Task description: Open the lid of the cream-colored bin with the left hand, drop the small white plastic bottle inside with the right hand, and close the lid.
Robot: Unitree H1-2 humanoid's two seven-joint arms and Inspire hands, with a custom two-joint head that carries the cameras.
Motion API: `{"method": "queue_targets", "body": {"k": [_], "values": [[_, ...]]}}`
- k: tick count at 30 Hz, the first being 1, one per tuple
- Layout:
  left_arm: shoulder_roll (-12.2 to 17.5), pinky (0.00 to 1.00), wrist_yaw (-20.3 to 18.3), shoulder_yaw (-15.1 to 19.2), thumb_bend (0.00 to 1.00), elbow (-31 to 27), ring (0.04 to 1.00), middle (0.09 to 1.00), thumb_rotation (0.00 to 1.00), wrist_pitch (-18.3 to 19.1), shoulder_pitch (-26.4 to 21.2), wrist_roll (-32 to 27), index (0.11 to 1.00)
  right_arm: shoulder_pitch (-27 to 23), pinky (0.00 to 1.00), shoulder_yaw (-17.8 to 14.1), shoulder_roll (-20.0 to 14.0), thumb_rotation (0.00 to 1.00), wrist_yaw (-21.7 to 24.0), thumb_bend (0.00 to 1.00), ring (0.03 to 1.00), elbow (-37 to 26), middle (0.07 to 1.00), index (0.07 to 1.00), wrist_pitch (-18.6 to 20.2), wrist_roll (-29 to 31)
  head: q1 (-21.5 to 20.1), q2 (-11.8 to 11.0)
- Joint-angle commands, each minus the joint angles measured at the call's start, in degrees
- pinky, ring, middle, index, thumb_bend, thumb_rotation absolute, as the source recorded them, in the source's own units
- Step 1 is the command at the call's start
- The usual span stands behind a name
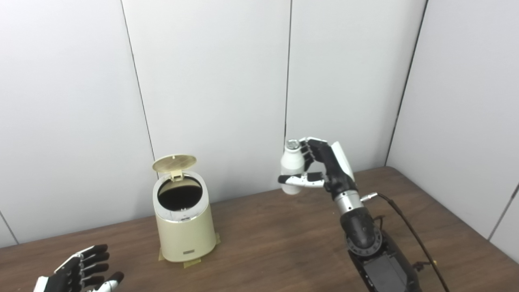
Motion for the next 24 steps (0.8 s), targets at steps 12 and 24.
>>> {"method": "queue_targets", "body": {"k": [12, 24], "values": [[-3.0, 0.60, 2.2, -1.7, 0.71, 2.4, 0.669, 0.714, 0.05, -3.6, -1.8, 2.5, 0.722, -7.2, 0.31, 3.6, 6.6, 0.00, 5.5, 0.52, 0.399, -2.7, 0.478, 0.524, -0.8, 0.3, 11.6, 0.4], [-5.6, 0.61, 3.5, -3.0, 0.75, 4.0, 0.673, 0.704, 0.14, -5.0, -2.4, 3.2, 0.716, -10.2, 0.30, 4.3, 14.9, 0.00, 5.9, 0.51, 0.379, -0.2, 0.468, 0.544, 4.1, 0.4, 17.7, 0.8]]}}
